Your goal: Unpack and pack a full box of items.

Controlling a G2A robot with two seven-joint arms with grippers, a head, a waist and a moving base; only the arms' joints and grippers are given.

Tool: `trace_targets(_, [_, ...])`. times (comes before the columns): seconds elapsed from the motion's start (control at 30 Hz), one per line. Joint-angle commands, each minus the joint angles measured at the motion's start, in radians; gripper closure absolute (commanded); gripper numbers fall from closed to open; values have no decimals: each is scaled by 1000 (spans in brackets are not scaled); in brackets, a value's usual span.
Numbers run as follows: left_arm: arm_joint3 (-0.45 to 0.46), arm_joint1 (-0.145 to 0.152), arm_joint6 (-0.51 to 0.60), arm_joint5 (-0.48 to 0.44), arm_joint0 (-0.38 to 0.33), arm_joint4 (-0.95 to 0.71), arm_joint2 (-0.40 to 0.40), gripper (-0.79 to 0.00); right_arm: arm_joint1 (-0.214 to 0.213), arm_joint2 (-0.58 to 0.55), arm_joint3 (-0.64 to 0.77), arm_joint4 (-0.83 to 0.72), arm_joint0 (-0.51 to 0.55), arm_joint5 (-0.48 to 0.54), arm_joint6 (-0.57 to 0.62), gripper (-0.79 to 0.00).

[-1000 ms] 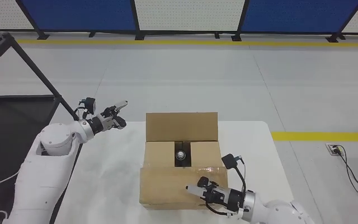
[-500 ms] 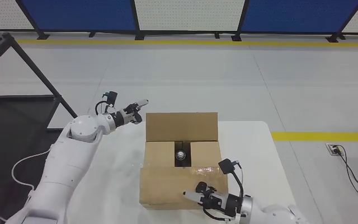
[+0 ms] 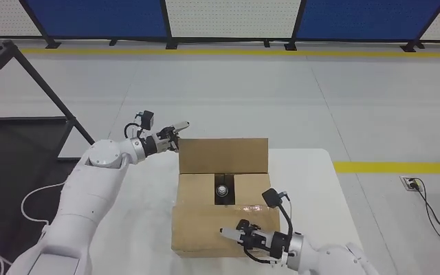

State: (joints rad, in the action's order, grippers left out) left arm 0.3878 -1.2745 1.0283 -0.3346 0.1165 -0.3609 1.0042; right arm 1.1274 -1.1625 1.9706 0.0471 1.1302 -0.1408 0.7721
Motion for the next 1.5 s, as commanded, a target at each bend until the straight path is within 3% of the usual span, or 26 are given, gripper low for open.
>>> trace_targets(0.0, [-10, 4, 56, -17, -4, -25, 14, -785, 2, 9, -7, -2, -14, -11, 5, -785])
trace_targets(0.23, [7, 22, 198, -58, -2, -53, 42, -785, 7, 26, -31, -13, -54, -36, 10, -785])
trace_targets(0.5, [110, 45, 343, -64, 38, -41, 52, -785, 14, 19, -61, -47, -77, -96, -59, -785])
trace_targets(0.9, [308, 72, 439, 3, 146, -22, 53, -785, 7, -46, -94, -97, -77, -107, -25, -785])
trace_targets(1.1, [371, 85, 508, 55, 181, -41, 60, -785, 1, -82, -86, -109, -44, -85, -26, -785])
trace_targets(1.47, [449, 116, 506, 91, 215, -8, 30, -785, -2, -119, -147, -168, -57, -29, -15, -785])
